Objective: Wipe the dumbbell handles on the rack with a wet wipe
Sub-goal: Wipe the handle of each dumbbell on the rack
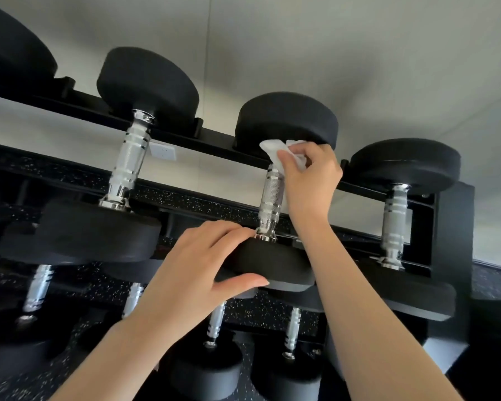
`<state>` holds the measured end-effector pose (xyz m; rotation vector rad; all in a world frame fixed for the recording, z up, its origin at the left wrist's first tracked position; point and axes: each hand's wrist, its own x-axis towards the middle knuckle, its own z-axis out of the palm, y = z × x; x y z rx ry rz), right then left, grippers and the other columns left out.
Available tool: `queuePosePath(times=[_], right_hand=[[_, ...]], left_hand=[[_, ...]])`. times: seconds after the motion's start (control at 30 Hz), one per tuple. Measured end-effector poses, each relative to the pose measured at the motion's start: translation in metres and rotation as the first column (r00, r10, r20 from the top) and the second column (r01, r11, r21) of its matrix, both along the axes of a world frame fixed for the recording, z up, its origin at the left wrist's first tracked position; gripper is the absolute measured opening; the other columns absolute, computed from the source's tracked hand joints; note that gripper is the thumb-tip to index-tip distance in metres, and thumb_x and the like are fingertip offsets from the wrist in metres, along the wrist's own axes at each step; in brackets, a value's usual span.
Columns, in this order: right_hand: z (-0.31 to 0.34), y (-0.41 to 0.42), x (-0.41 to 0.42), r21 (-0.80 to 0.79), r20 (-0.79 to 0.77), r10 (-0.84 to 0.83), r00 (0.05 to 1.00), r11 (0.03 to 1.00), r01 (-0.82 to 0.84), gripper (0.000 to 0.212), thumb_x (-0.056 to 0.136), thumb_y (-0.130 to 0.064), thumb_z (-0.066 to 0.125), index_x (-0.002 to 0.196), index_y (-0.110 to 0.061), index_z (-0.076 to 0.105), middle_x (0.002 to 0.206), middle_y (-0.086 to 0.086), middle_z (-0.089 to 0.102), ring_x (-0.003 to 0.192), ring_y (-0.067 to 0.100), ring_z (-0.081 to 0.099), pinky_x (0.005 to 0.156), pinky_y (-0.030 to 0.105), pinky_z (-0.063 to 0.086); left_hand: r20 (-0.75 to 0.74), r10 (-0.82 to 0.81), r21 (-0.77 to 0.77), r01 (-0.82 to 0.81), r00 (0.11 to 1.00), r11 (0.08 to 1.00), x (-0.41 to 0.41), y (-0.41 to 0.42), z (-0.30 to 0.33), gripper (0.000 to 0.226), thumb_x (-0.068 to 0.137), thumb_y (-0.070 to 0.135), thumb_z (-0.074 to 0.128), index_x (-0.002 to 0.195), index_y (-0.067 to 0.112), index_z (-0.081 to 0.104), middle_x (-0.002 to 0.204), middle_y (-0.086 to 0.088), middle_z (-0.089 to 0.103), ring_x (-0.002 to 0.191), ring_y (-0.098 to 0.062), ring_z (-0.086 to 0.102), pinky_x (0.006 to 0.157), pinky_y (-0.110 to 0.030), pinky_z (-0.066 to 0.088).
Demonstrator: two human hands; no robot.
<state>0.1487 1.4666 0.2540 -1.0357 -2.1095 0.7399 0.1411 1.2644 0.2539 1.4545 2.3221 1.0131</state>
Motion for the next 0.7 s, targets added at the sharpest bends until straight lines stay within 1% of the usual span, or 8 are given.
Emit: queuePosePath(times=[0.07, 0.17, 0.23, 0.3, 0.4, 0.53, 0.63, 0.7], right_hand=[[0.004, 0.001, 0.001, -0.058, 0.054, 0.038, 0.998, 0.998, -0.035, 0.011, 0.08, -0.017, 0.071, 0.088, -0.01, 0.069, 0.095, 0.001, 0.063, 0.076, 0.001, 0.048, 0.069, -0.003, 0.034], [0.012, 0.001, 0.008, -0.135, 0.153, 0.132, 0.979, 0.985, -0.112, 0.011, 0.079, -0.019, 0.072, 0.088, -0.013, 0.07, 0.089, -0.005, 0.06, 0.07, -0.002, 0.047, 0.065, -0.006, 0.032], [0.015, -0.004, 0.018, -0.144, 0.224, 0.205, 0.953, 0.974, -0.176, 0.009, 0.078, -0.02, 0.073, 0.084, -0.015, 0.069, 0.08, -0.011, 0.054, 0.066, -0.005, 0.044, 0.063, -0.004, 0.032], [0.016, -0.011, 0.029, -0.163, 0.276, 0.267, 0.923, 0.96, -0.229, 0.01, 0.076, -0.023, 0.074, 0.081, -0.017, 0.068, 0.073, -0.016, 0.05, 0.064, -0.004, 0.044, 0.063, -0.001, 0.033], [0.015, -0.019, 0.044, -0.231, 0.34, 0.352, 0.872, 0.93, -0.285, 0.011, 0.074, -0.027, 0.077, 0.075, -0.021, 0.067, 0.073, -0.018, 0.053, 0.068, -0.003, 0.047, 0.064, 0.001, 0.035], [0.02, -0.02, 0.054, -0.352, 0.415, 0.441, 0.796, 0.884, -0.307, 0.012, 0.07, -0.029, 0.08, 0.073, -0.021, 0.071, 0.075, -0.012, 0.059, 0.07, 0.0, 0.051, 0.06, 0.002, 0.037], [0.023, -0.016, 0.057, -0.418, 0.461, 0.485, 0.743, 0.857, -0.301, 0.012, 0.071, -0.03, 0.08, 0.068, -0.023, 0.069, 0.07, -0.014, 0.058, 0.072, 0.002, 0.054, 0.057, 0.005, 0.039], [0.023, -0.014, 0.062, -0.446, 0.463, 0.486, 0.741, 0.851, -0.279, 0.014, 0.072, -0.03, 0.079, 0.066, -0.025, 0.067, 0.07, -0.015, 0.059, 0.074, 0.004, 0.055, 0.057, 0.009, 0.037]], left_hand=[[0.003, 0.006, 0.004, -0.006, 1.0, 1.0, 0.001, 0.0, 0.0, 0.057, 0.083, 0.062, 0.046, 0.119, 0.02, 0.06, 0.115, 0.011, 0.057, 0.101, 0.001, 0.043, 0.092, -0.015, 0.031], [0.019, 0.014, -0.003, -0.014, 1.0, 1.0, 0.002, 0.0, 0.0, 0.057, 0.083, 0.062, 0.047, 0.119, 0.02, 0.06, 0.115, 0.011, 0.057, 0.102, 0.0, 0.044, 0.088, -0.022, 0.033], [0.033, 0.008, -0.005, -0.008, 0.999, 1.0, 0.001, 0.0, 0.001, 0.057, 0.083, 0.062, 0.047, 0.119, 0.02, 0.06, 0.115, 0.011, 0.057, 0.103, 0.0, 0.044, 0.088, -0.021, 0.032], [0.029, 0.008, -0.007, -0.007, 1.0, 1.0, 0.001, 0.0, 0.001, 0.057, 0.082, 0.062, 0.047, 0.119, 0.02, 0.06, 0.114, 0.011, 0.058, 0.102, 0.0, 0.044, 0.088, -0.017, 0.03], [0.04, 0.008, -0.006, -0.008, 0.999, 1.0, 0.001, 0.0, -0.001, 0.058, 0.082, 0.063, 0.048, 0.119, 0.021, 0.06, 0.115, 0.011, 0.057, 0.103, 0.0, 0.044, 0.088, -0.02, 0.034], [0.075, 0.0, -0.004, 0.001, 0.997, 1.0, 0.0, -0.001, -0.005, 0.057, 0.082, 0.064, 0.048, 0.122, 0.023, 0.058, 0.119, 0.014, 0.054, 0.107, -0.001, 0.045, 0.091, -0.018, 0.031], [0.078, 0.001, -0.004, -0.001, 0.997, 1.0, 0.001, -0.001, -0.007, 0.057, 0.082, 0.063, 0.049, 0.122, 0.024, 0.058, 0.118, 0.014, 0.054, 0.106, -0.001, 0.045, 0.092, -0.019, 0.03], [0.089, 0.006, -0.005, -0.005, 0.996, 1.0, 0.001, -0.001, -0.007, 0.058, 0.083, 0.065, 0.047, 0.123, 0.024, 0.058, 0.119, 0.014, 0.054, 0.107, -0.002, 0.045, 0.093, -0.019, 0.03]])
